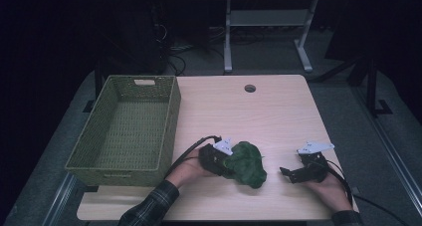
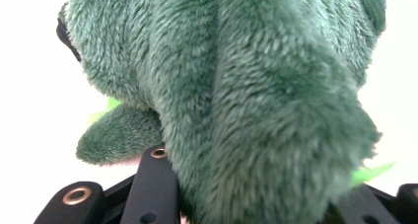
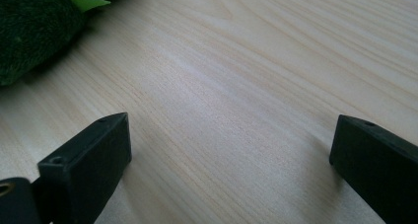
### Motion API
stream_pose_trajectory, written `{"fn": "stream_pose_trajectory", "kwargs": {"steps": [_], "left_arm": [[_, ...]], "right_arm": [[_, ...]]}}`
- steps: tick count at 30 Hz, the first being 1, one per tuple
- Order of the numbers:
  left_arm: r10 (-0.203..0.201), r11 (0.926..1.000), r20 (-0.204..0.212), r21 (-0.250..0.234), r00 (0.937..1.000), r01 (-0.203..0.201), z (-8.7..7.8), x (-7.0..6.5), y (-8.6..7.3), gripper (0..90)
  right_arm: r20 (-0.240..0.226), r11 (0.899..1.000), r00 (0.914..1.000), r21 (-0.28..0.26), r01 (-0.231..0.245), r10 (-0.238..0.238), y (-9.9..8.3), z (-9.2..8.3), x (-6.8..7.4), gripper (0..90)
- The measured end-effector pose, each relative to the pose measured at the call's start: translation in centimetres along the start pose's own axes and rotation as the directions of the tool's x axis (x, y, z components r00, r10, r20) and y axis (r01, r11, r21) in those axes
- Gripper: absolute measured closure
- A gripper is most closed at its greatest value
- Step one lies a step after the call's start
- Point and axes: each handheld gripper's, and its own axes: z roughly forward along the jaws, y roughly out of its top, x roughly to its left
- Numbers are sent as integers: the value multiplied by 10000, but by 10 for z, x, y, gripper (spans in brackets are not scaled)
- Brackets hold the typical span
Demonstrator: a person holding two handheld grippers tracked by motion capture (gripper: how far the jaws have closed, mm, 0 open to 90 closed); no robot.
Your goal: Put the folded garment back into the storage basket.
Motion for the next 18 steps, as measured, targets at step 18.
{"fn": "stream_pose_trajectory", "kwargs": {"steps": [18], "left_arm": [[-421, 9991, -251, -54, 9988, 419, -15, -3, 11, 712]], "right_arm": [[-4, 10000, 10000, 2, -3, 3, 0, 0, 0, 18]]}}
